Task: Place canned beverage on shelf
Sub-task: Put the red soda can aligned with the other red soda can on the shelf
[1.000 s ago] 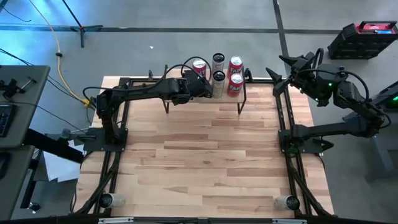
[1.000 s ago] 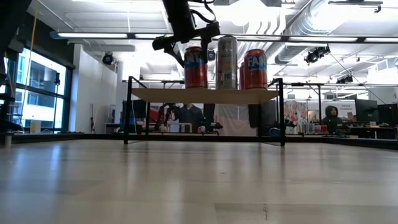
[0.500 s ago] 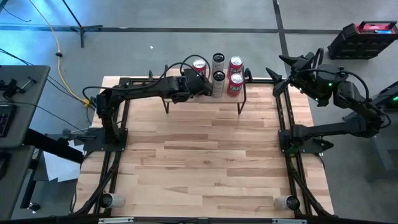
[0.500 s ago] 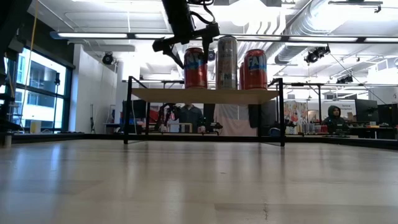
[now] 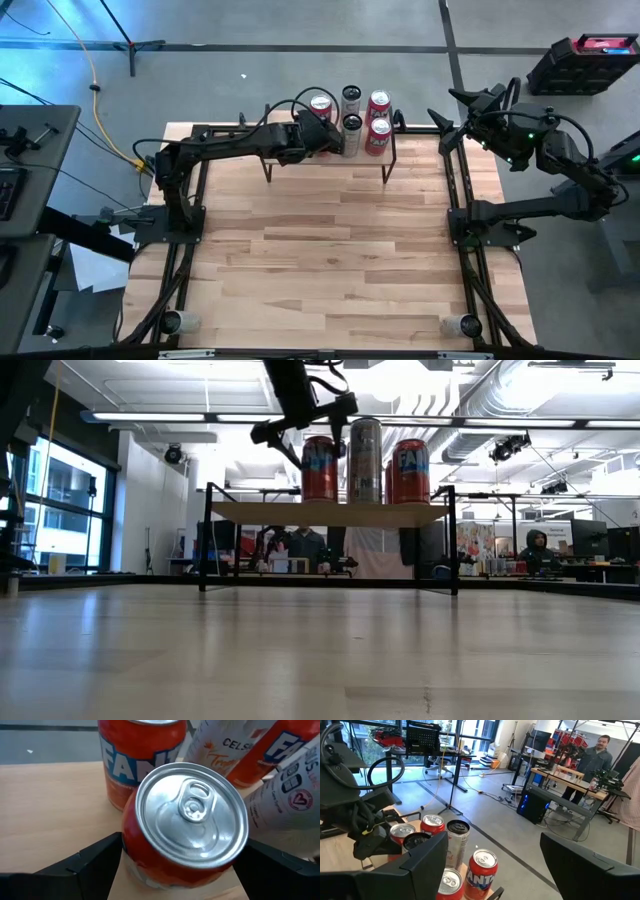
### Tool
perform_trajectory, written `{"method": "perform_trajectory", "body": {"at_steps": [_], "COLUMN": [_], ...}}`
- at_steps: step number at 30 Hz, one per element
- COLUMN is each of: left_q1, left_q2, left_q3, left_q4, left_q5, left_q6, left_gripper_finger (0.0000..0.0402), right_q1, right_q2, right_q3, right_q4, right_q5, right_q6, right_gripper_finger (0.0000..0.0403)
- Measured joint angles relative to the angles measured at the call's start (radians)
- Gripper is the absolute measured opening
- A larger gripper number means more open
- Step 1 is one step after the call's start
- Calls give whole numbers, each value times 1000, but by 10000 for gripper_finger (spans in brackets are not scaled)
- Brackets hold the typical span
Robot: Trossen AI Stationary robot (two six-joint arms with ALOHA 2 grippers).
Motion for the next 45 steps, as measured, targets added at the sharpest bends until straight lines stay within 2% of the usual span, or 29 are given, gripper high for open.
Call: {"method": "perform_trajectory", "body": {"at_steps": [45], "left_q1": [14], "left_q2": [-9], "left_q3": [24], "left_q4": [-53], "left_q5": [52], "left_q6": [45], "left_gripper_finger": [341], "right_q1": [0], "right_q2": [0], "right_q3": [0], "right_q4": [0], "right_q5": [0], "right_q6": [-3], "right_gripper_finger": [303]}}
